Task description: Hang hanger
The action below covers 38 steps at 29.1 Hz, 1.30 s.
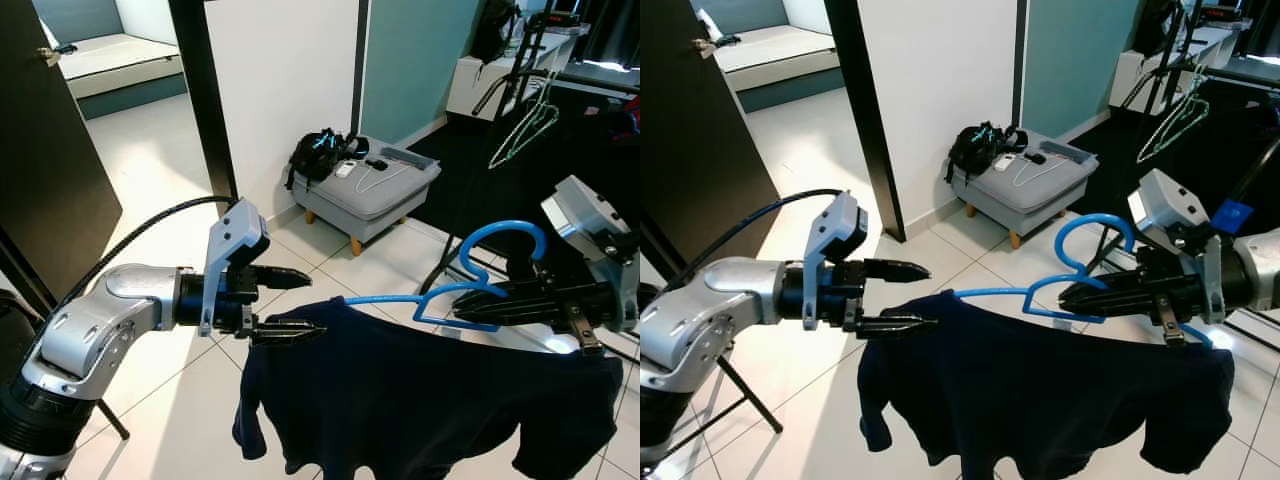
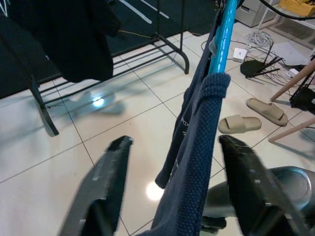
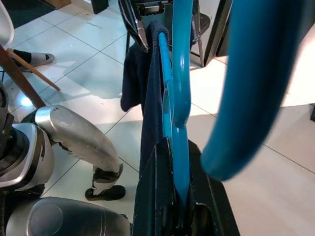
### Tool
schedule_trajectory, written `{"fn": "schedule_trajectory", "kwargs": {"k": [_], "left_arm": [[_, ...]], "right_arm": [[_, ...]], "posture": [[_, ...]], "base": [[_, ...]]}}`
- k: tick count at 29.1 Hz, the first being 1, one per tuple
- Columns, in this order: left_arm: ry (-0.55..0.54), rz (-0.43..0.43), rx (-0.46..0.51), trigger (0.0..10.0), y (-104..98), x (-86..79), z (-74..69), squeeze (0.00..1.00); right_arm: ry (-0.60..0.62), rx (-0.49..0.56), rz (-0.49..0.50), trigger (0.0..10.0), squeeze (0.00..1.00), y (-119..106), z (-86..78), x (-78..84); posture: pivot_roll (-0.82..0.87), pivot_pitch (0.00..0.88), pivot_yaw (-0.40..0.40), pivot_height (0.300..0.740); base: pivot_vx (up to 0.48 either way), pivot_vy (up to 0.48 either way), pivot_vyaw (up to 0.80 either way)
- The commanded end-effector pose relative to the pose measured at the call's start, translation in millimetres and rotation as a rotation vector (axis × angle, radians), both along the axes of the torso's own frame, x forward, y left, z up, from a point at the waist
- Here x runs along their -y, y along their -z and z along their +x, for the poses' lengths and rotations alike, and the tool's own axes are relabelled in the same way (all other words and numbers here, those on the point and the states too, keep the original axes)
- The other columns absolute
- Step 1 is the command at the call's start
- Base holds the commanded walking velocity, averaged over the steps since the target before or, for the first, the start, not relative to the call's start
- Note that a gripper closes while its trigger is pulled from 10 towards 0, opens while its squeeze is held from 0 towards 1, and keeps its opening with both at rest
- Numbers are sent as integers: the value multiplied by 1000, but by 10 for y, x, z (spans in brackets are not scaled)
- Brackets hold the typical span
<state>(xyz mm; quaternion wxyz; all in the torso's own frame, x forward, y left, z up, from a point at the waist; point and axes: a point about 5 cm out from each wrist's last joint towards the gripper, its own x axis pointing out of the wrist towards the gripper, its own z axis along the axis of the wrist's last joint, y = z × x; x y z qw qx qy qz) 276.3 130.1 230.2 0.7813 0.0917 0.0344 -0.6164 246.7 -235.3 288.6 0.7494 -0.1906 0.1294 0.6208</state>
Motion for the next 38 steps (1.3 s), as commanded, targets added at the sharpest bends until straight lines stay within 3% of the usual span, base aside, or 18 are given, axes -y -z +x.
{"fn": "schedule_trajectory", "kwargs": {"k": [1,23,24,25,33,38], "left_arm": [[18,20,-13,0,33,15,-35,0],[19,21,-25,0,59,-6,-50,0],[12,17,-24,0,57,-12,-43,0],[6,14,-23,0,55,-19,-36,0],[-42,-4,-15,0,32,-84,5,0],[-195,-38,-3,0,21,-288,113,0]], "right_arm": [[-29,32,6,10000,0,-49,-13,-51],[-26,47,37,10000,0,-54,34,-82],[-16,53,47,10000,294,-55,56,-83],[0,64,55,10000,992,-56,85,-80],[75,98,74,10000,1000,-34,175,-10],[201,143,100,10000,1000,-55,223,186]], "posture": [[-52,0,25,735],[-46,0,17,735],[-46,0,17,735],[-46,0,17,735],[-43,0,14,735],[-44,0,16,735]], "base": [[0,0,0],[0,0,0],[0,0,0],[0,0,0],[0,0,0],[0,0,0]]}}
